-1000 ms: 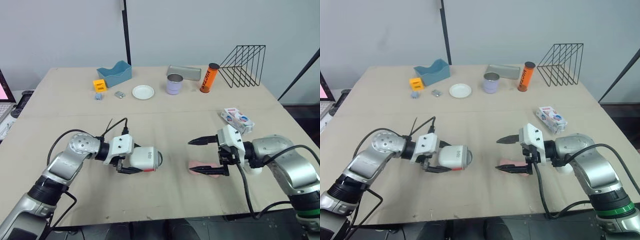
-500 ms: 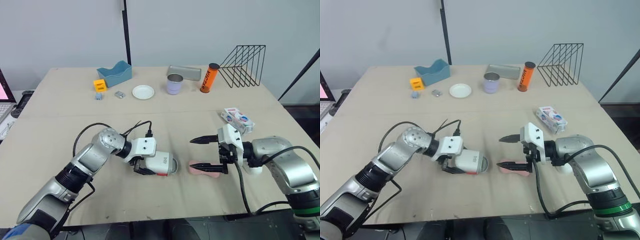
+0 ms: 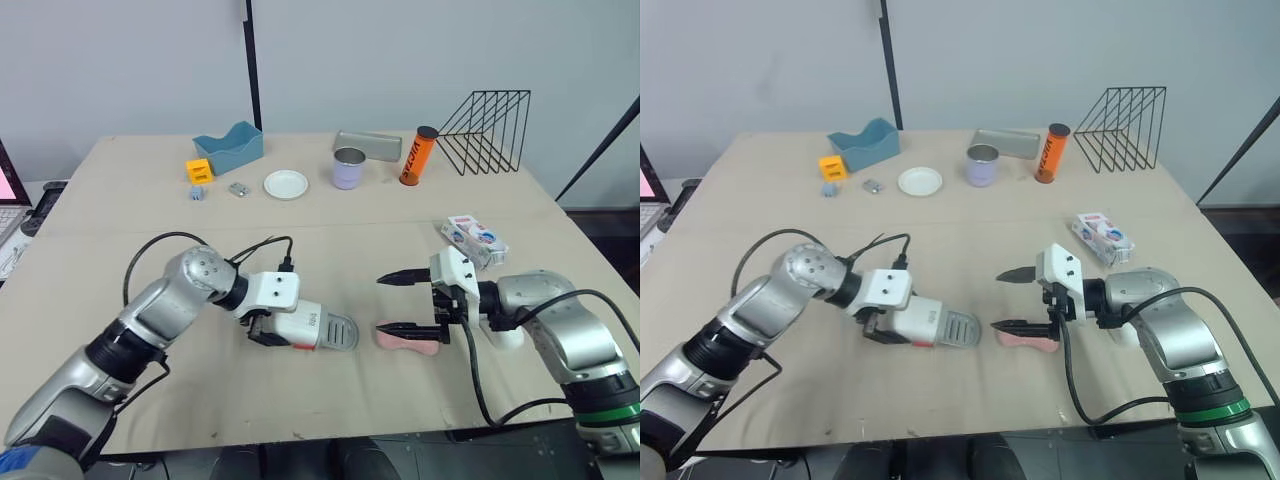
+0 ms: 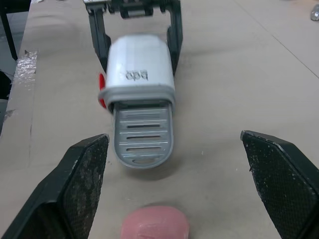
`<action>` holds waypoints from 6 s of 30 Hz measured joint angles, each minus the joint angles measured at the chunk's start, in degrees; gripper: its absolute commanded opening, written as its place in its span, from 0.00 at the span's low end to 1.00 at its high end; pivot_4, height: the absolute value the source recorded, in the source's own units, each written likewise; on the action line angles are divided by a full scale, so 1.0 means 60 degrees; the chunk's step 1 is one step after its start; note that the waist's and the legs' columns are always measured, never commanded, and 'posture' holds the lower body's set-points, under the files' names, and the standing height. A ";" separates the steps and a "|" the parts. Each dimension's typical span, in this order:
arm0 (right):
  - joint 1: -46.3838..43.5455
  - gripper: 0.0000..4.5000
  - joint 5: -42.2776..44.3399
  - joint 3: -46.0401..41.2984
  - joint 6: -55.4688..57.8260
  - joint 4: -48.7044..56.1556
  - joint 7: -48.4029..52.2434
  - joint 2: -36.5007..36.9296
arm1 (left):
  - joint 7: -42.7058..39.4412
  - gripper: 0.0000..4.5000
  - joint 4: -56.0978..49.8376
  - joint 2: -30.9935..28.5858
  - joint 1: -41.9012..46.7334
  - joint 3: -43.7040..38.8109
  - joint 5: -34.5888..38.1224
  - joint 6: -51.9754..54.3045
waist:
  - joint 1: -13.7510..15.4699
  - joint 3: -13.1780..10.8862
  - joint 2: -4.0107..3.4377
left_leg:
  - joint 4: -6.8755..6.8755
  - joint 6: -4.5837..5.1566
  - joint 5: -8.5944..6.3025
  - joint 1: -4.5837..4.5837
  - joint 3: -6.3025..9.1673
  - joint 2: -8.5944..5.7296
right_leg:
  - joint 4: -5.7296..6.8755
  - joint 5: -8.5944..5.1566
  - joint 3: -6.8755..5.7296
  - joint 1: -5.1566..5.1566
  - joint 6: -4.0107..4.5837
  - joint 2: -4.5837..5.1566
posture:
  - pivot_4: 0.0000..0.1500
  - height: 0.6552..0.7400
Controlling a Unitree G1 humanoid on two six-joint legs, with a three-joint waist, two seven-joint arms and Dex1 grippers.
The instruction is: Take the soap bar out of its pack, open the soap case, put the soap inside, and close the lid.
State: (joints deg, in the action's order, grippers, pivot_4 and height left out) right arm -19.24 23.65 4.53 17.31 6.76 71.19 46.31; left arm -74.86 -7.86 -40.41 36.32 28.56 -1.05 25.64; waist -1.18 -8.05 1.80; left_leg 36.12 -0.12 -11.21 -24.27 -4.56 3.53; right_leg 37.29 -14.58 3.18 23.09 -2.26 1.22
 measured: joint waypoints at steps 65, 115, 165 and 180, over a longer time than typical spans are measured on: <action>-0.0245 1.00 0.0707 0.0008 0.0632 0.1542 0.0361 -0.0223 | -0.0109 1.00 0.1414 -0.2028 -0.4176 -0.3741 0.1805 -0.3640 | 0.0023 -0.0001 0.0001 | 0.0018 -0.0005 -0.0006 0.0002 -0.0052 0.0024 | 0.0017 -0.0012 -0.0028 0.0011 0.0097 0.0018 | 1.00 0.99; -0.0484 1.00 0.0303 -0.0172 0.1419 0.1295 0.0175 0.1077 | 0.2209 1.00 -0.2960 -0.0444 -0.3974 -0.4301 0.5375 0.0351 | 0.0034 0.0000 0.0006 | 0.0037 -0.0014 -0.0015 0.0010 -0.0037 0.0003 | 0.0023 -0.0019 -0.0003 -0.0015 0.0049 0.0014 | 1.00 0.99; 0.0088 0.64 -0.3190 0.1892 0.2088 0.0523 -0.0260 0.1779 | 0.2069 1.00 -0.2414 -0.0165 -0.4059 -0.3341 0.4361 -0.0564 | 0.0023 0.0001 0.0005 | 0.0037 -0.0014 -0.0015 0.0012 -0.0011 0.0002 | 0.0023 -0.0031 0.0001 -0.0014 0.0047 0.0012 | 1.00 0.99; -0.0238 0.64 -0.3394 0.1901 0.2300 0.0419 -0.0263 0.1598 | 0.2129 1.00 -0.2230 -0.0110 -0.4044 -0.3339 0.4192 -0.0888 | 0.0021 0.0001 0.0005 | 0.0038 -0.0014 -0.0015 0.0012 -0.0013 0.0002 | 0.0023 -0.0029 0.0002 -0.0012 0.0048 0.0012 | 1.00 0.99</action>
State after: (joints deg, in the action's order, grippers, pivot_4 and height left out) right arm -20.67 3.28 15.94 31.11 9.27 69.61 55.90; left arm -62.09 -21.23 -41.07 12.06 8.52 24.10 20.32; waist -1.06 -8.04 1.82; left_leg 36.35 -0.20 -11.30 -24.20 -4.64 3.54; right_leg 37.43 -14.76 3.19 23.02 -1.97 1.29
